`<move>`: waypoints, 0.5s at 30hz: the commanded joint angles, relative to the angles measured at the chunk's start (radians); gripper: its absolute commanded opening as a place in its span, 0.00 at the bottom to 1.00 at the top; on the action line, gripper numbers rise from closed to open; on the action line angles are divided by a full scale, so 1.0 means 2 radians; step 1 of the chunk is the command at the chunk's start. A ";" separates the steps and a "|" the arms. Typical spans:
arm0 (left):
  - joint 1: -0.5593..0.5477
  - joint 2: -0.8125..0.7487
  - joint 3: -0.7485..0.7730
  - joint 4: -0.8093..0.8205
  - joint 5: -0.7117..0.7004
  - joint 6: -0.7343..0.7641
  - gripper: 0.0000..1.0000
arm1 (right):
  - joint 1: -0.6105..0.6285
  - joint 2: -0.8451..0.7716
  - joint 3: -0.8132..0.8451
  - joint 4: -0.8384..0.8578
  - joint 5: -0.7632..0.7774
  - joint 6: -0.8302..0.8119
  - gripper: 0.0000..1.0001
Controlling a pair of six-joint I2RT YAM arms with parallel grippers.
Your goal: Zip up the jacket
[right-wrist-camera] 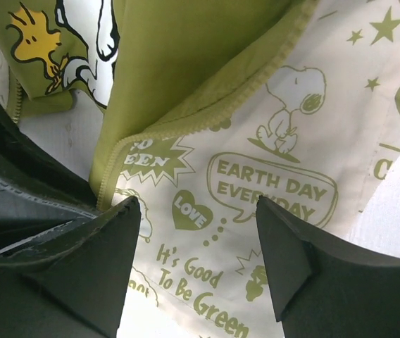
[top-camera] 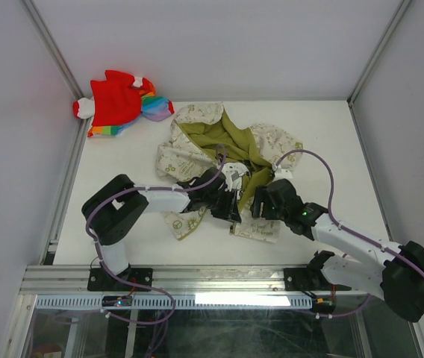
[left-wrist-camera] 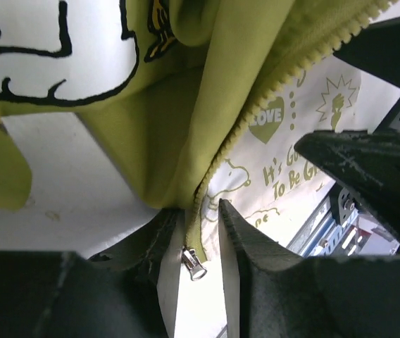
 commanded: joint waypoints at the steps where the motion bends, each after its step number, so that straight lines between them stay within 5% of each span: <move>1: -0.005 0.010 0.029 0.023 0.004 0.019 0.23 | -0.004 -0.007 -0.006 0.034 -0.001 0.008 0.70; 6: -0.005 -0.037 0.022 0.024 -0.001 0.028 0.00 | -0.025 -0.032 -0.018 0.057 -0.048 0.000 0.70; 15: 0.023 -0.167 -0.013 0.046 -0.035 0.022 0.00 | -0.058 -0.159 -0.047 0.155 -0.192 -0.025 0.79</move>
